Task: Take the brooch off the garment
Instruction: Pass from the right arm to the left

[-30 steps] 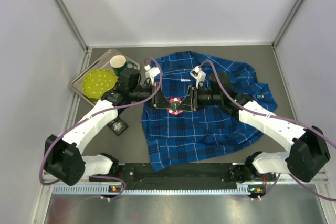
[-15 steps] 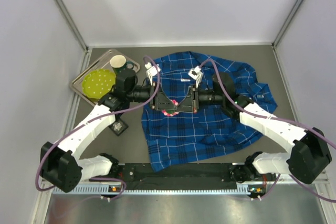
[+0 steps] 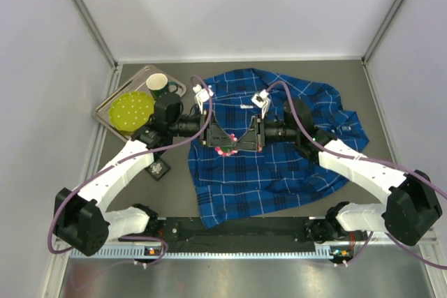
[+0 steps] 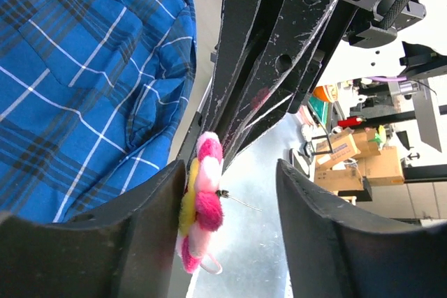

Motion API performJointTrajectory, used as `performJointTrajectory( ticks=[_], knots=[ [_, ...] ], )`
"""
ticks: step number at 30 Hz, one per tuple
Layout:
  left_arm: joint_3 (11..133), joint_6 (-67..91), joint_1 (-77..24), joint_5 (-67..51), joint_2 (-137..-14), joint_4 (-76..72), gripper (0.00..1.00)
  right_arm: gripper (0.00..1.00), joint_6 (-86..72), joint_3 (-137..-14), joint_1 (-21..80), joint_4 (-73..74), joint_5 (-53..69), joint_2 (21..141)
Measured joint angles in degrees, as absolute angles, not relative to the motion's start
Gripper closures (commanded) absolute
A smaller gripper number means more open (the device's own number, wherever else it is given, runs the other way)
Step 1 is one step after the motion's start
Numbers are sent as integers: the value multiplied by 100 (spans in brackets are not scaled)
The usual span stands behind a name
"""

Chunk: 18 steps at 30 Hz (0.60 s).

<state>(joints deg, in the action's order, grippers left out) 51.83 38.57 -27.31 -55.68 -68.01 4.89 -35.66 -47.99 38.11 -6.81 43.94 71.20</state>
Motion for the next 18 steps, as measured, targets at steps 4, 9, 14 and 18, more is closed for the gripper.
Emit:
performJointTrajectory(
  ticks=[4,9,14,18],
  knots=[
    [5183,3774,-2733,-5566,-6799,480,29,100,-3577,-4790,3811,-646,4169,7057],
    [5148,3682,-2733,-5540,-6761,499,32,100,-3577,-4716,3793,-591,3988,6871],
    [5074,3664,-2692,-5481,-6698,495,35,100,-3577,-4713,3769,-593,4007,6820],
    [4956,3798,-2661,-5516,-6700,331,39,100,-3577,-4713,3769,-591,4049,6823]
  ],
)
